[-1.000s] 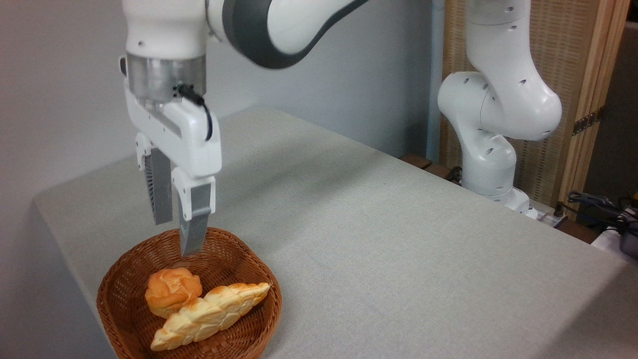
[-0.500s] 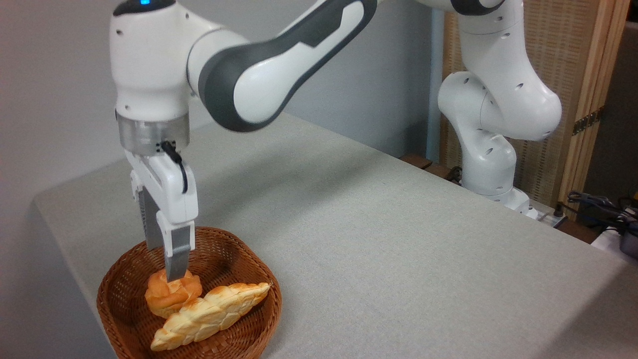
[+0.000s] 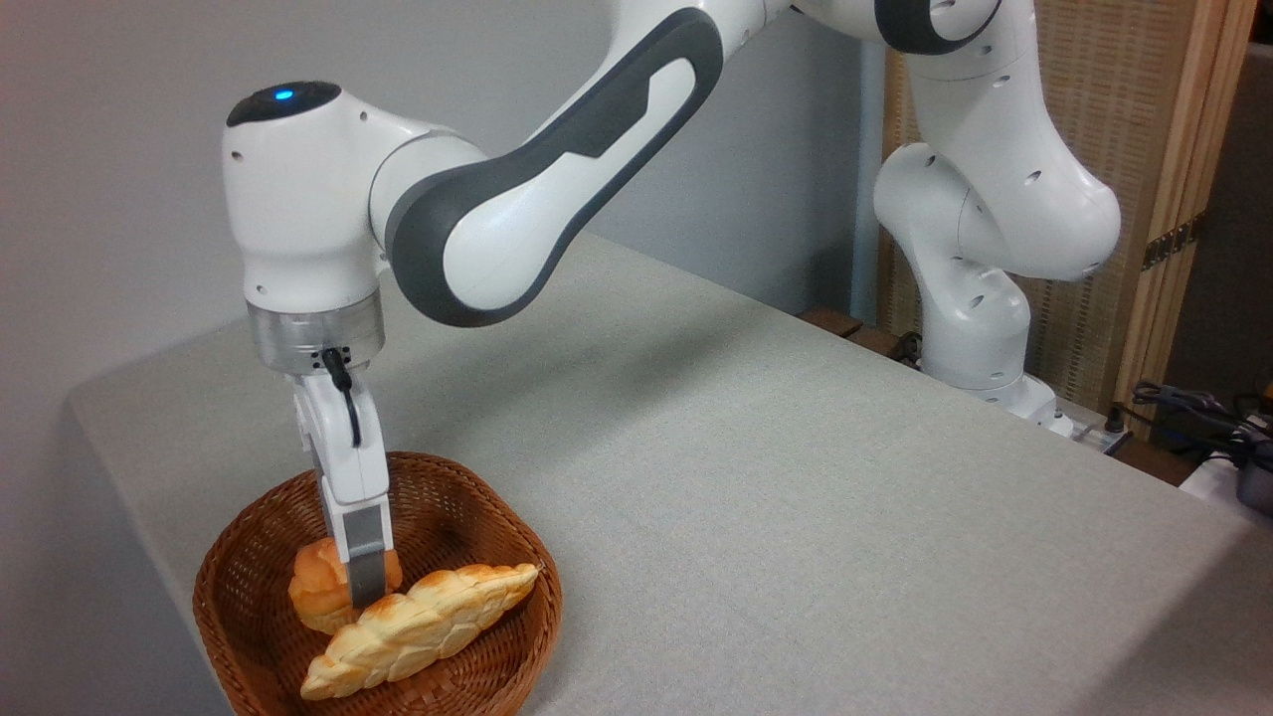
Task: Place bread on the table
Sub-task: 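Close the gripper fingers around the round orange bun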
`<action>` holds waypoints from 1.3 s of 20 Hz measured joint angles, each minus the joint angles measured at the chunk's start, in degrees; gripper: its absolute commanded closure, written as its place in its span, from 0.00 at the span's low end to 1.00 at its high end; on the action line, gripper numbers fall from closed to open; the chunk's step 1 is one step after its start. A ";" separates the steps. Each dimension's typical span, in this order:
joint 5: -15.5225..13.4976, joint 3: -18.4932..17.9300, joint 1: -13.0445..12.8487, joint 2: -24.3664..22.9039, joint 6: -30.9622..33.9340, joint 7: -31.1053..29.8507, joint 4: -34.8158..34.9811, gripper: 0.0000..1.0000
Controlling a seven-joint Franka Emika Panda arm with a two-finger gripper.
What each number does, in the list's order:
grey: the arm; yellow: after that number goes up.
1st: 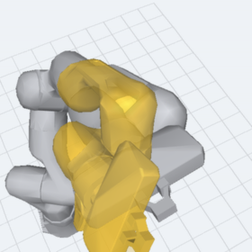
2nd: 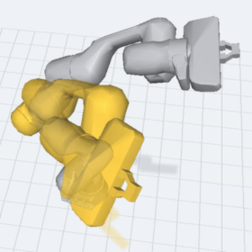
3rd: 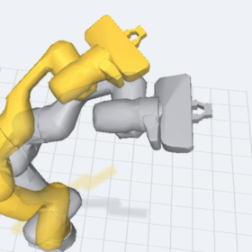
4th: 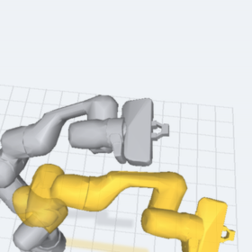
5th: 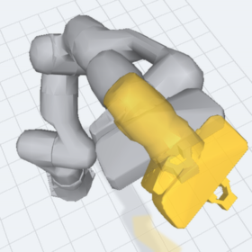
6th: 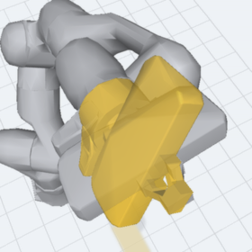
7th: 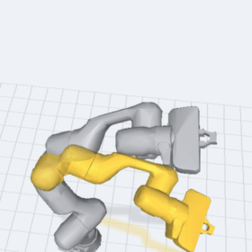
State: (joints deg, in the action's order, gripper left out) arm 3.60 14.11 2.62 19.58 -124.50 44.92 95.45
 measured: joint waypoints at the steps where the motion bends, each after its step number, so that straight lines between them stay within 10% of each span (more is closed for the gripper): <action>1: 0.10 0.19 -0.01 0.43 -0.38 0.00 0.00 0.37; 4: 0.14 0.53 0.00 1.21 -1.66 0.01 0.00 0.57; 26: 1.36 1.35 0.00 1.34 -1.85 0.07 -0.12 0.63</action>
State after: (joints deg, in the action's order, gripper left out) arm 4.96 15.46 2.62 20.91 -126.34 45.00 95.34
